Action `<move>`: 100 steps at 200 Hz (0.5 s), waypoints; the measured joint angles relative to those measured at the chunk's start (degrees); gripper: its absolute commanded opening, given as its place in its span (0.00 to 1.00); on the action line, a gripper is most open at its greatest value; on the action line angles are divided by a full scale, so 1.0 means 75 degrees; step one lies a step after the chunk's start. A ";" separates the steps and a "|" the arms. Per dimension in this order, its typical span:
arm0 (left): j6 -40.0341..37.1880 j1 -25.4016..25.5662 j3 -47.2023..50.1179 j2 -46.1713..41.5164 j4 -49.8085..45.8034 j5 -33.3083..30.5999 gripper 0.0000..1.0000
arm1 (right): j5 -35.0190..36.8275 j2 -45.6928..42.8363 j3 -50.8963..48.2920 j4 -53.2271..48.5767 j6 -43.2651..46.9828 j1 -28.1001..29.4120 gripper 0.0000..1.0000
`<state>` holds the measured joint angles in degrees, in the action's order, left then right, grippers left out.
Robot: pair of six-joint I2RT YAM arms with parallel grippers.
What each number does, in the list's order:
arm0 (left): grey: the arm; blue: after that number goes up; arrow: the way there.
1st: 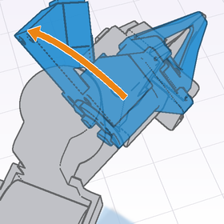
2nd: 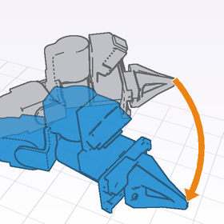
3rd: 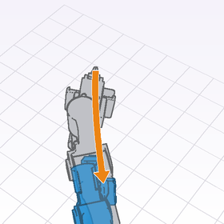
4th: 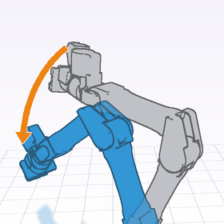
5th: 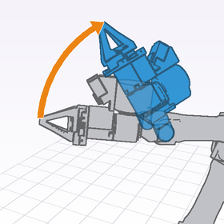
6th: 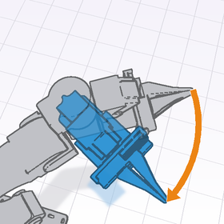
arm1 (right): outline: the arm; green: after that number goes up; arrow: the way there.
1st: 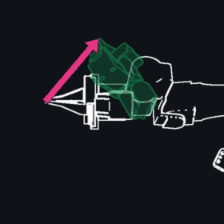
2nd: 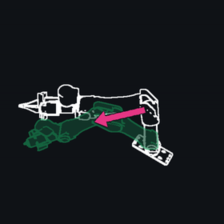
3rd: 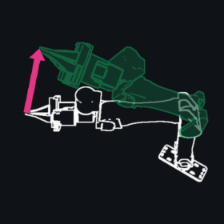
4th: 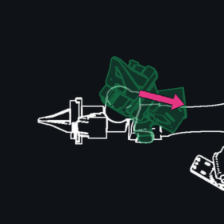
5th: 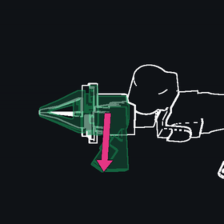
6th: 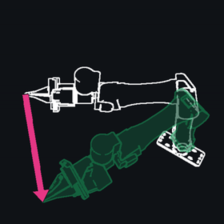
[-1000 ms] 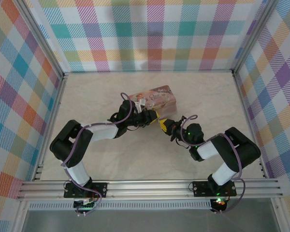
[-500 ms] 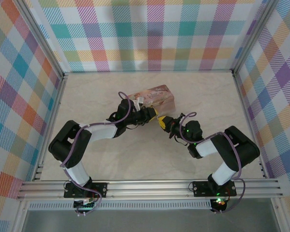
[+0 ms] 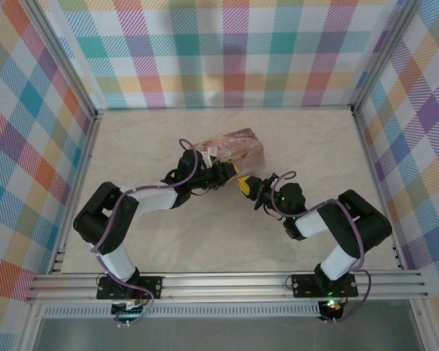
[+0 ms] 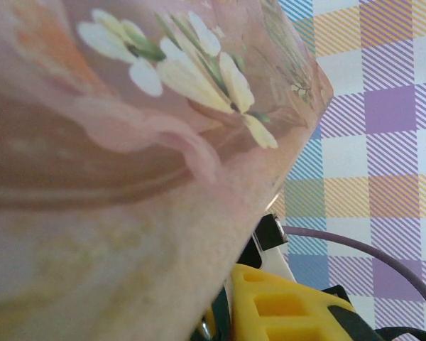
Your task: Unlock the padlock with the key
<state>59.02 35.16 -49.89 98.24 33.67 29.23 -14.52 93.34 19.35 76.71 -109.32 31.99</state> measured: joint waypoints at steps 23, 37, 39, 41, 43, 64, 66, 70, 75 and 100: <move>0.0023 -0.0017 0.0000 0.0003 0.0044 -0.0090 0.12 | 0.0006 0.0140 0.0111 0.0006 0.0064 0.0000 0.00; 0.0038 -0.0023 0.0000 0.0003 0.0055 -0.0119 0.12 | 0.0032 0.0178 0.0134 0.0032 0.0157 0.0003 0.00; 0.0041 -0.0023 0.0000 0.0003 0.0055 -0.0122 0.12 | 0.0035 0.0178 0.0134 0.0032 0.0178 0.0003 0.00; 0.0041 -0.0023 0.0000 0.0003 0.0055 -0.0122 0.12 | 0.0044 0.0178 0.0134 0.0032 0.0198 0.0006 0.00; 0.0041 -0.0023 0.0000 0.0003 0.0058 -0.0125 0.12 | 0.0052 0.0178 0.0134 0.0032 0.0230 0.0006 0.00; 0.0047 -0.0023 0.0003 0.0003 0.0067 -0.0137 0.12 | 0.0102 0.0125 0.0134 0.0000 0.0542 0.0020 0.00; 0.0050 -0.0023 0.0006 0.0003 0.0076 -0.0137 0.12 | 0.0108 0.0111 0.0134 -0.0009 0.0574 0.0020 0.00; 0.0058 -0.0023 0.0006 0.0003 0.0087 -0.0134 0.12 | 0.0117 0.0085 0.0134 -0.0026 0.0653 0.0023 0.00; 0.0073 -0.0023 0.0006 0.0003 0.0108 -0.0134 0.12 | 0.0137 0.0052 0.0134 -0.0058 0.0723 0.0026 0.00; 0.0105 -0.0023 0.0009 0.0003 0.0146 -0.0117 0.12 | 0.0175 -0.0012 0.0134 -0.0122 0.1040 0.0032 0.00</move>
<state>59.81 34.98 -49.82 98.26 34.76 28.36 -13.21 93.25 20.36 75.79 -101.51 32.23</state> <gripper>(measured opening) 0.132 0.057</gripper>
